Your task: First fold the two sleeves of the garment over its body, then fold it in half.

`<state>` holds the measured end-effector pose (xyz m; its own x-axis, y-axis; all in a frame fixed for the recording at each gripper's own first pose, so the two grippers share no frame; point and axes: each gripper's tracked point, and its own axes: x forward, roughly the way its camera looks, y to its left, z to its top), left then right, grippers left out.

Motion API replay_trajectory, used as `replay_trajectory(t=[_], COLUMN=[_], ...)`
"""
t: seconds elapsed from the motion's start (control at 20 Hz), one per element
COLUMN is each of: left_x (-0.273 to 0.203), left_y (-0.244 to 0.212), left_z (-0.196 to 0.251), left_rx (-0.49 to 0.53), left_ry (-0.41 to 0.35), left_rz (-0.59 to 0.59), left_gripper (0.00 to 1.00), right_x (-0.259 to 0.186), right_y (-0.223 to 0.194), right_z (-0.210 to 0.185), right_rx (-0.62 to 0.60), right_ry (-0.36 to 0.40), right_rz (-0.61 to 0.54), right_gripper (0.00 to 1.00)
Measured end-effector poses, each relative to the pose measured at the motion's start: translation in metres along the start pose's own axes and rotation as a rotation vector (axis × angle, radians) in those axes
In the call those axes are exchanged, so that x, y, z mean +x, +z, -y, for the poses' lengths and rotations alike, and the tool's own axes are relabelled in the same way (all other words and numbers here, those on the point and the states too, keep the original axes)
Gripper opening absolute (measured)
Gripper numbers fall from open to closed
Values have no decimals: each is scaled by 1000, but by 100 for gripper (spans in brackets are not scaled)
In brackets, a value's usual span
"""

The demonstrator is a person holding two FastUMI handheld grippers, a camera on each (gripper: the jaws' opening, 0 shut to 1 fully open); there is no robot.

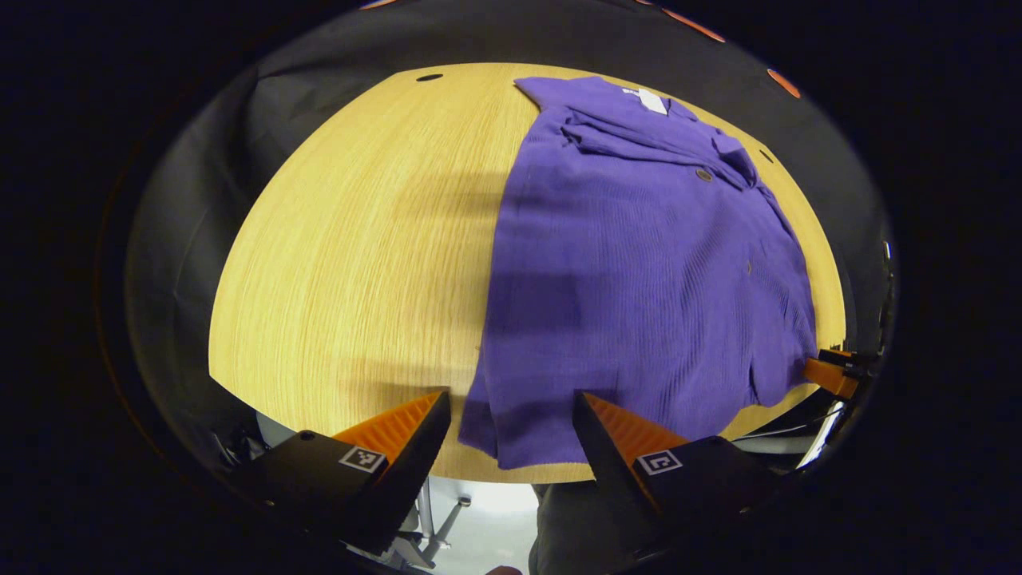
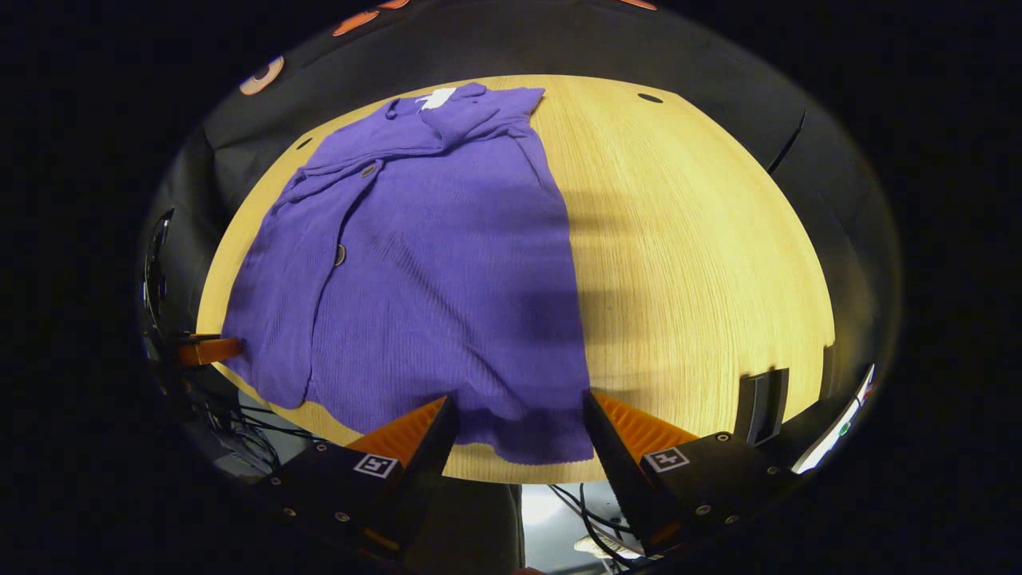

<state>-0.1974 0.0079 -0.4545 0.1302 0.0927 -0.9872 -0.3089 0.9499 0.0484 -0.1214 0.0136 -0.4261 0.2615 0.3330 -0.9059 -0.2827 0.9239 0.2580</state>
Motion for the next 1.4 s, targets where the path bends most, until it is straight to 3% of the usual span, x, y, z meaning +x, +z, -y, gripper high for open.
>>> replay_trajectory(t=[0.5, 0.65, 0.7, 0.75, 0.8, 0.85, 0.9, 0.95, 1.0, 1.1, 1.2, 1.4], left_x=[8, 10, 13, 16, 19, 26, 32, 36, 38, 34, 20, -3], left_y=[4, 16, 24, 31, 40, 44, 48, 56, 61, 54, 39, 60], left_z=[14, 28, 33, 39, 46, 55, 61, 65, 67, 64, 55, 55], left_rx=[15, 28, 30, 30, 24, 24, 34, 40, 43, 36, -5, -6], left_ry=[14, 5, 0, -11, -25, -33, -39, -46, -54, -81, -106, -125], left_rz=[-106, -157, -156, -161, -161, -174, -178, -181, -183, -192, -209, -176], left_gripper=[96, 80, 75, 61, 50, 27, 19, 13, 11, 7, 5, 4], right_x=[7, 7, 7, 8, 8, 10, 9, 10, 10, 11, 10, -4], right_y=[-2, -3, -3, -1, 0, 0, 0, 1, 4, 9, 9, 32], right_z=[4, -3, -6, -10, -13, -16, -17, -18, -19, -19, -20, -29], right_rx=[-1, -3, -26, -43, -57, -58, -41, -11, 21, 62, 102, 89], right_ry=[-47, -49, -42, -33, -25, -14, -8, 4, 16, 51, 79, 144], right_rz=[-92, -153, -167, -169, -167, -168, -167, -165, -167, -164, -176, -124], right_gripper=[95, 90, 82, 77, 62, 53, 37, 30, 18, 8, 5, 4])
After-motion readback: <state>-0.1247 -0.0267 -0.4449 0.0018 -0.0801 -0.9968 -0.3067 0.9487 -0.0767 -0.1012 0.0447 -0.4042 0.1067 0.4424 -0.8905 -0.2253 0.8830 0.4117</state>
